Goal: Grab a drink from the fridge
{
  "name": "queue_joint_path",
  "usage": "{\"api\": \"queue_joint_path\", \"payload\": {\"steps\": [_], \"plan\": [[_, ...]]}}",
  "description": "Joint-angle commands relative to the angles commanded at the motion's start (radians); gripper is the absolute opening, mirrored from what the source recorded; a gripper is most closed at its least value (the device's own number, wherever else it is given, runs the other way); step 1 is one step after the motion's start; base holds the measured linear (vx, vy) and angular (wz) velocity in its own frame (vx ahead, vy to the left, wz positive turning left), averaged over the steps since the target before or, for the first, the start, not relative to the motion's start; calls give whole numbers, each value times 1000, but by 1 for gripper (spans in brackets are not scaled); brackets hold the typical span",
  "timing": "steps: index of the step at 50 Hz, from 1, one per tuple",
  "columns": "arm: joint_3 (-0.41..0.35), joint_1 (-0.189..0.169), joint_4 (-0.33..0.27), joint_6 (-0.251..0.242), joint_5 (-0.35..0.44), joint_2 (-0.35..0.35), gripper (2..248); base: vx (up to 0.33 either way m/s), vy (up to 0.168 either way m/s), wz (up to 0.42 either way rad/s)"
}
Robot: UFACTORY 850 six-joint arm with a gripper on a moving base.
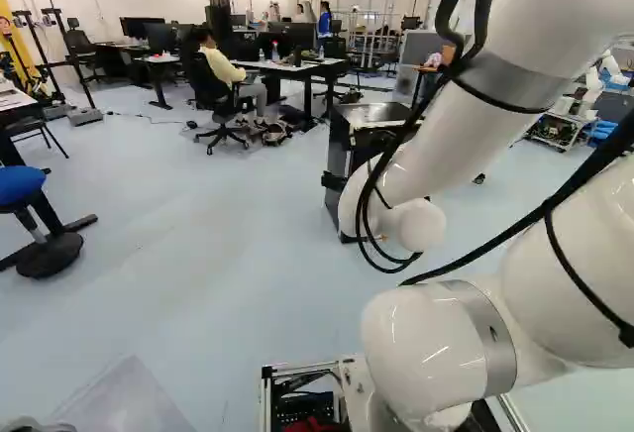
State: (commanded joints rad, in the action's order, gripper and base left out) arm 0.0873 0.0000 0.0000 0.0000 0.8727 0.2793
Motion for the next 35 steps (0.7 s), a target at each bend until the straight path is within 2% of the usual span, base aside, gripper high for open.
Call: {"api": "queue_joint_path", "payload": {"steps": [35], "plan": [[0, 0, 0, 0, 0, 0, 247, 68, -55, 3]]}}
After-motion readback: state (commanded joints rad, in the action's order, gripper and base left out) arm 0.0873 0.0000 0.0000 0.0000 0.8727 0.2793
